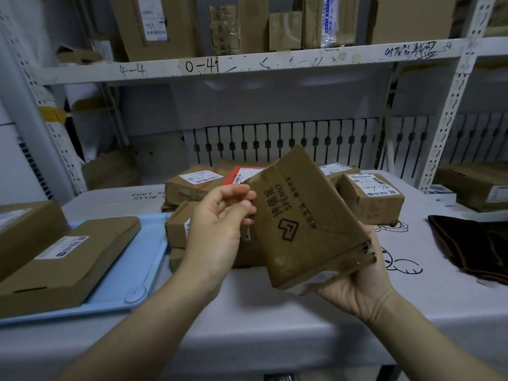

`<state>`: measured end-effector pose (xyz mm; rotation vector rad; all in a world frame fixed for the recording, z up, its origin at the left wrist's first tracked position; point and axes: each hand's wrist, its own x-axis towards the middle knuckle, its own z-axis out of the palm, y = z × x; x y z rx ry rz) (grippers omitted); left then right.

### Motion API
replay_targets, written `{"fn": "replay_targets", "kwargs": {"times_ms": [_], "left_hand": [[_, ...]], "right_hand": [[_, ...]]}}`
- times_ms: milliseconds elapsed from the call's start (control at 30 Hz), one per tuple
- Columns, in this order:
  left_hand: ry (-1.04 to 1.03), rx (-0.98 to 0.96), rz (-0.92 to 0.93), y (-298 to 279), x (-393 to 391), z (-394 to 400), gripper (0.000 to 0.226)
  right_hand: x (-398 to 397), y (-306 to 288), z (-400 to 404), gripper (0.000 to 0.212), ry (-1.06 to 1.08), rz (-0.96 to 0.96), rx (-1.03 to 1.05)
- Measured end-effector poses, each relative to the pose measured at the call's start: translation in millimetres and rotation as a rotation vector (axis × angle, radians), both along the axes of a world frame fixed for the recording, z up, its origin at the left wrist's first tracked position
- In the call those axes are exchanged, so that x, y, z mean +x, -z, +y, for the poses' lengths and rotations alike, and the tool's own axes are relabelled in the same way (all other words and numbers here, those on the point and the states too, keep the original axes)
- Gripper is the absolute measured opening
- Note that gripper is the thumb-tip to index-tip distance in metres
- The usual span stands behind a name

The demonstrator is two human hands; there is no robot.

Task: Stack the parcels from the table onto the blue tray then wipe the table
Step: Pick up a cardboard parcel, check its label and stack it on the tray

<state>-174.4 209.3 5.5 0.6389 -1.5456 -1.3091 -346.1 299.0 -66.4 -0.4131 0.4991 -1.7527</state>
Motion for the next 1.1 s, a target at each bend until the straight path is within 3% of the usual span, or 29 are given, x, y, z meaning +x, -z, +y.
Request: {"fn": "replay_targets", "kwargs": {"times_ms": [200, 467, 600, 733, 867, 1000, 1100], "left_hand": [[0.023, -0.021, 0.005, -4, 1, 3, 0.021], [0.094, -0.141, -0.126, -7, 10, 11, 0.014], [0.161, -0.126, -0.201, -7, 17, 12, 0.038], [0.243, 0.069, -0.139, -1, 23, 2, 0.048], [0.301, 0.256, 0.019, 4, 29, -2, 0.048], [0.369, 0.437, 0.181, 7, 42, -9, 0.052], [0.43, 0.485, 0.287, 8, 60, -16, 0.049]], "right_hand": [[-2, 2, -1, 0.062, -0.024, 0.01, -0.041], [2, -8, -5, 0.053, 0.051, 0.02, 0.015], [12, -28, -8, 0.046, 0.149, 0.098, 0.003], [27, -45, -15, 0.048, 0.239, 0.446, 0.097], [35, -49, -24, 0.022, 0.379, 0.687, 0.138], [46, -56, -27, 0.037, 0.385, 0.716, 0.118], [61, -69, -33, 0.047, 0.182, 0.665, 0.139]]}}
